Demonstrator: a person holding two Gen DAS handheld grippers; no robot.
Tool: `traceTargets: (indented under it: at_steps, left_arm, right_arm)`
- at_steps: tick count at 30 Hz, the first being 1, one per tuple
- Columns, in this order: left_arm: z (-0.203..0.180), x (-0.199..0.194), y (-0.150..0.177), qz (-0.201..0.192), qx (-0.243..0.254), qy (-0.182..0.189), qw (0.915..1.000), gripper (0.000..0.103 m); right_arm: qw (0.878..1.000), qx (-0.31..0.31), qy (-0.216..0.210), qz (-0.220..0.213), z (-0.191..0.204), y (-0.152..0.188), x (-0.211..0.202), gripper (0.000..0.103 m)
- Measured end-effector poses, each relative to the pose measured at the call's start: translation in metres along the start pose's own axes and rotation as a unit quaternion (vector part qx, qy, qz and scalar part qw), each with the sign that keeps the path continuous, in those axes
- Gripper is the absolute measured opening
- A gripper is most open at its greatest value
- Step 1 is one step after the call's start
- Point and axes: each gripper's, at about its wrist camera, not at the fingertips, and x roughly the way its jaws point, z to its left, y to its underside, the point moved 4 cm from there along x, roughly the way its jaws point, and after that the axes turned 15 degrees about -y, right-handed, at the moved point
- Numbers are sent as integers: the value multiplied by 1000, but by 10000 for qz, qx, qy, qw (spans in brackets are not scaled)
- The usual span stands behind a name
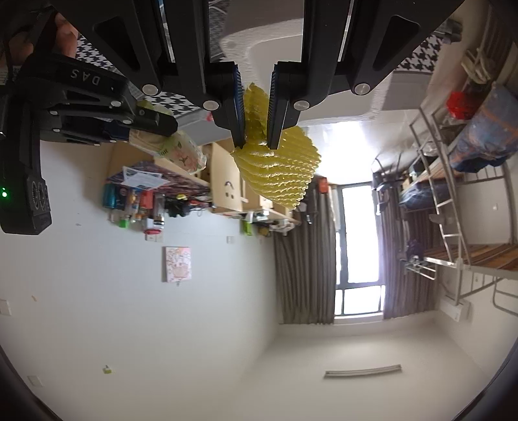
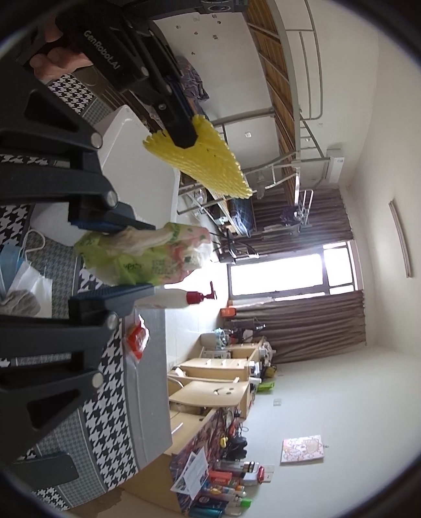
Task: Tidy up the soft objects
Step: 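Lift and carry the net and bag with both tools over the white foam box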
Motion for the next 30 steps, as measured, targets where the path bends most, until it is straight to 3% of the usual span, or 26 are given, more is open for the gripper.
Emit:
traceTargets:
  at_steps: [15,30]
  left_arm:
    - [16,17,7,248,-64,-318,9992,14]
    - [32,42,20,752,-170,-316,9965,14]
  right_arm:
    - [9990,-156,-388,183,15,-6,27,33]
    - [9979,-210,-478,394,24,-9,49,33]
